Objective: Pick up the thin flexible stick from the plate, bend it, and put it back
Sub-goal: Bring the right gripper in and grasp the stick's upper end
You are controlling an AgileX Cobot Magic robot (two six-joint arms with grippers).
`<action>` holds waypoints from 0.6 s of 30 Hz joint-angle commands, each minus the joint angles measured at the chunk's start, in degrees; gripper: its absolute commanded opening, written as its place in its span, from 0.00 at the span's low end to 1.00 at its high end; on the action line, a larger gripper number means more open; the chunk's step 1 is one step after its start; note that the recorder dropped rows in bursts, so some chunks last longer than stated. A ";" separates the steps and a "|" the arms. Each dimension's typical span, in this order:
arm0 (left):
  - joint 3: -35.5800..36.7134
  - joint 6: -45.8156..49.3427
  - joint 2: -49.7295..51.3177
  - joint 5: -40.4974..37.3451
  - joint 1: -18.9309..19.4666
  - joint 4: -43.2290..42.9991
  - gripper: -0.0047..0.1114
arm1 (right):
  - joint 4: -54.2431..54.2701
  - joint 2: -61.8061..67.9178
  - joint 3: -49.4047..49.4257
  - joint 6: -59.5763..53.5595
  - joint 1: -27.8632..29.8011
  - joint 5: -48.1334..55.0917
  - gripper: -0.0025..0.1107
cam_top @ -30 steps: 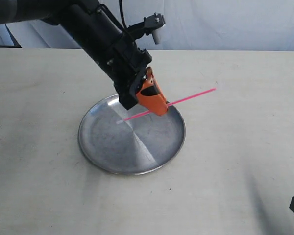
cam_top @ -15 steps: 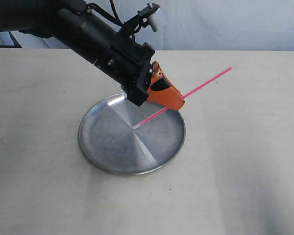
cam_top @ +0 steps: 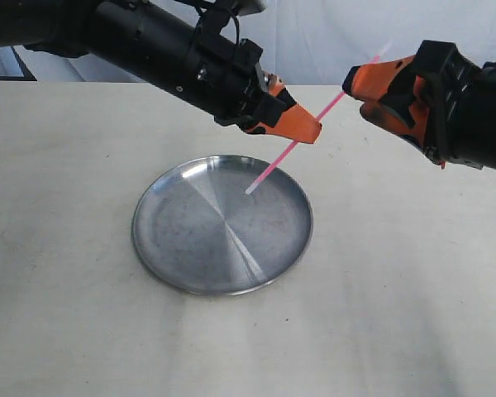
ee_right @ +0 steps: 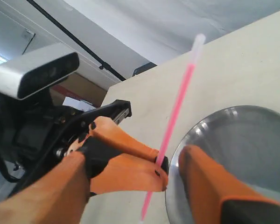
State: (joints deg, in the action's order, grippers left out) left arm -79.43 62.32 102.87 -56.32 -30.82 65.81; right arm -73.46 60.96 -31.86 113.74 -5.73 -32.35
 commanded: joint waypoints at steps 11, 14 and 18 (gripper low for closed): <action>0.26 -0.66 -0.78 -3.64 -0.10 1.91 0.04 | 11.10 0.58 -0.37 -10.27 -0.01 6.07 0.52; 0.26 -0.66 -0.78 -6.83 -0.10 1.91 0.04 | 15.23 0.58 -0.47 -13.86 -0.01 6.07 0.52; 0.26 0.95 -0.78 -10.06 -0.20 2.79 0.04 | 17.91 0.58 -0.47 -16.30 -0.01 6.21 0.52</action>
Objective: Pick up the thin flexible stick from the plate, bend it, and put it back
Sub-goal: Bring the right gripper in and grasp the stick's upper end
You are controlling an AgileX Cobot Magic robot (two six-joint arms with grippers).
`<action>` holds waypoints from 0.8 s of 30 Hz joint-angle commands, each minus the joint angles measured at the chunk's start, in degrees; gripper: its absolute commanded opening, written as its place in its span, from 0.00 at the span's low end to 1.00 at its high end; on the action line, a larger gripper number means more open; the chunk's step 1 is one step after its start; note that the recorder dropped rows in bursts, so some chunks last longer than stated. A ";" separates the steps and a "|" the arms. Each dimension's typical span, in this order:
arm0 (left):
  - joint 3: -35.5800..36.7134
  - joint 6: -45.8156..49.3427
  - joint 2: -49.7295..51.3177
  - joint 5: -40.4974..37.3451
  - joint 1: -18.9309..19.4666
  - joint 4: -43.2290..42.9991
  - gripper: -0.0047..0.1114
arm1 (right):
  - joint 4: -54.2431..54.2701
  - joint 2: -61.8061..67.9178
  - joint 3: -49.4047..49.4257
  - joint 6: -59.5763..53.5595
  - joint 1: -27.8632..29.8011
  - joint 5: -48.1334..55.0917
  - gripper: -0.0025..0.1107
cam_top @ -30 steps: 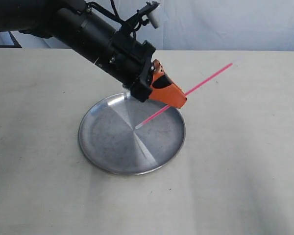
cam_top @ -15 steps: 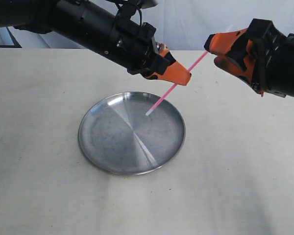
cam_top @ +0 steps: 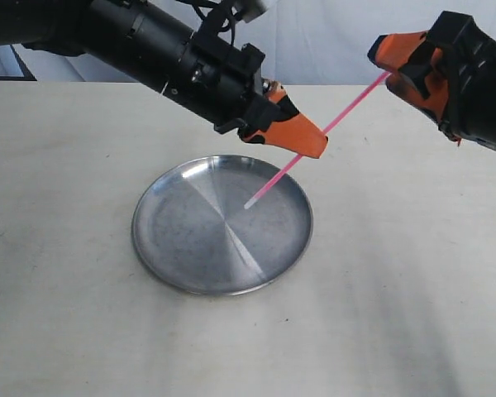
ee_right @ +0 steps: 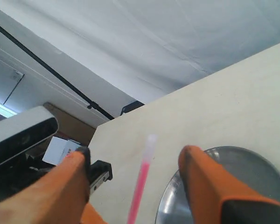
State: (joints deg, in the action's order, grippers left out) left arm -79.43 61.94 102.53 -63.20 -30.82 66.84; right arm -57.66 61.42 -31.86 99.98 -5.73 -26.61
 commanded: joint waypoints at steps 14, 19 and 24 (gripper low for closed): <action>0.26 5.73 -0.45 -5.67 -0.20 6.37 0.04 | 1.62 0.11 -0.47 -3.34 -0.01 0.24 0.15; 0.26 5.73 -0.45 -5.42 -0.20 6.13 0.04 | 1.62 0.11 -0.47 -4.27 -0.01 -0.13 0.01; 0.26 5.63 -0.45 -3.60 -0.20 4.69 0.04 | 1.62 0.11 -0.47 -4.27 -0.01 -1.42 0.01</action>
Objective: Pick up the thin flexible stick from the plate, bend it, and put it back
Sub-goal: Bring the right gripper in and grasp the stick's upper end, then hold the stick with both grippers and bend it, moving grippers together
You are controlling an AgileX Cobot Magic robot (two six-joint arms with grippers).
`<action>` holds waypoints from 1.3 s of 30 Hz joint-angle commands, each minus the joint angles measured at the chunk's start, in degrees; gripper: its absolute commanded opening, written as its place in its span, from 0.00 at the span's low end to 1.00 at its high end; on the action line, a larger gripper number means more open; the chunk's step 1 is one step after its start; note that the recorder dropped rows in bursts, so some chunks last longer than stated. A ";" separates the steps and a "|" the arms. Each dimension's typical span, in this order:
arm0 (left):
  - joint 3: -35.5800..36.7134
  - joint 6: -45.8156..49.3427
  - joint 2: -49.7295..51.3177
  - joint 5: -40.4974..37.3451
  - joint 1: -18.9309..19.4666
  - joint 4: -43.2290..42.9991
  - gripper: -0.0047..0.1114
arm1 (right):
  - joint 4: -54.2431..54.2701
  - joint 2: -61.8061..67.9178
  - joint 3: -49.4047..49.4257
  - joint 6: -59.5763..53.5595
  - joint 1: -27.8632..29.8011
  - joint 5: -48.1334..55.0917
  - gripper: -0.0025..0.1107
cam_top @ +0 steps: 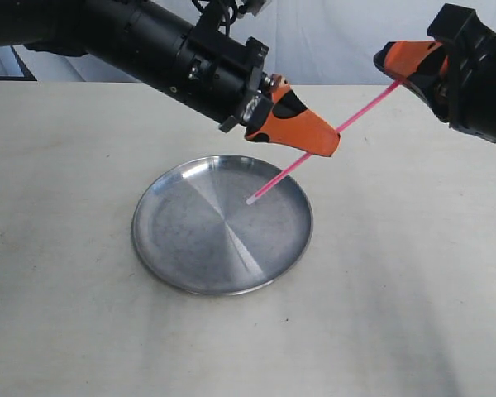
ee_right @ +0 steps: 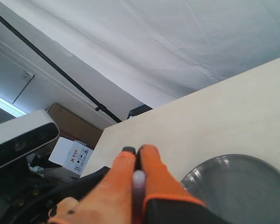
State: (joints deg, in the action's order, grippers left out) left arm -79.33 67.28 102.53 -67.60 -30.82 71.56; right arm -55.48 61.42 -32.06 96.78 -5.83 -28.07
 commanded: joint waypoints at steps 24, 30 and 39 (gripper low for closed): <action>0.16 -10.16 -0.45 1.55 -0.10 -16.91 0.53 | 1.10 0.11 -0.27 -2.42 0.09 0.05 0.01; 0.16 -9.72 -0.45 -0.53 -0.10 -16.67 0.53 | 1.15 0.11 -0.27 -2.76 0.09 0.05 0.01; 0.16 -6.61 -0.45 -2.36 -0.20 -11.09 0.57 | 1.30 0.11 -0.27 -3.80 0.09 -1.20 0.01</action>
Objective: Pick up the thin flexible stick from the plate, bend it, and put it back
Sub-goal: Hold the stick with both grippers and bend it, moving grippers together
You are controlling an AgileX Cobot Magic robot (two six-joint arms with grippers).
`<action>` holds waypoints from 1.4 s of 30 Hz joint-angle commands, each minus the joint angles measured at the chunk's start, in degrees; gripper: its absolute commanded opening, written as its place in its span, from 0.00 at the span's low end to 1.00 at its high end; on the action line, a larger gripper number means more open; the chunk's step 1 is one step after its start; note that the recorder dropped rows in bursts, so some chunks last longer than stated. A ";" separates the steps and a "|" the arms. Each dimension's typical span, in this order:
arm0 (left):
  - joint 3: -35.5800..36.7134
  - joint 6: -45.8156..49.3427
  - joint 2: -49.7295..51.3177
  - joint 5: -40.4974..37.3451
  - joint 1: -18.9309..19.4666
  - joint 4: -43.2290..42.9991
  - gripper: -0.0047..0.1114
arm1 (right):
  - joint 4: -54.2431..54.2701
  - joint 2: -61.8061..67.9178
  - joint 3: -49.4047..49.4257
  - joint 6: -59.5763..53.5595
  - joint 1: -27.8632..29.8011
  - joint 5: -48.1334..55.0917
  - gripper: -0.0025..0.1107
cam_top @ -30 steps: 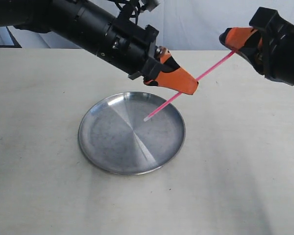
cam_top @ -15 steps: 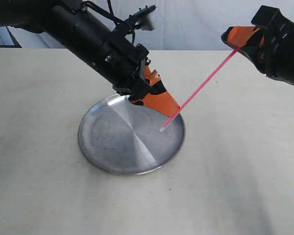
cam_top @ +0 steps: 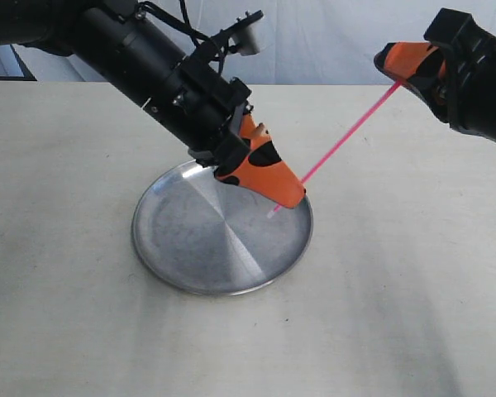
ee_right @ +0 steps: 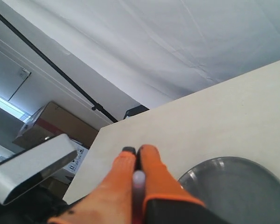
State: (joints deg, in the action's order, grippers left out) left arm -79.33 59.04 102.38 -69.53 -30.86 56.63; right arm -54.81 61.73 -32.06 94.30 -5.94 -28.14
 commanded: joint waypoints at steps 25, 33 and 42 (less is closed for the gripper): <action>0.16 1.86 -0.30 -0.44 -0.16 -1.27 0.04 | 3.30 -0.19 -0.27 -2.83 0.20 -5.76 0.01; 0.16 4.19 -0.30 -0.44 -0.16 0.70 0.04 | -1.28 -0.19 -0.27 -2.93 0.20 -3.52 0.01; 0.16 6.50 -0.30 -0.44 -0.06 1.28 0.04 | -3.57 1.87 -0.27 -2.93 0.20 -4.08 0.01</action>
State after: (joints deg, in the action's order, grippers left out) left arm -79.21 64.93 102.38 -70.28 -30.86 55.49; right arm -56.52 62.12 -32.06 91.97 -5.94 -31.74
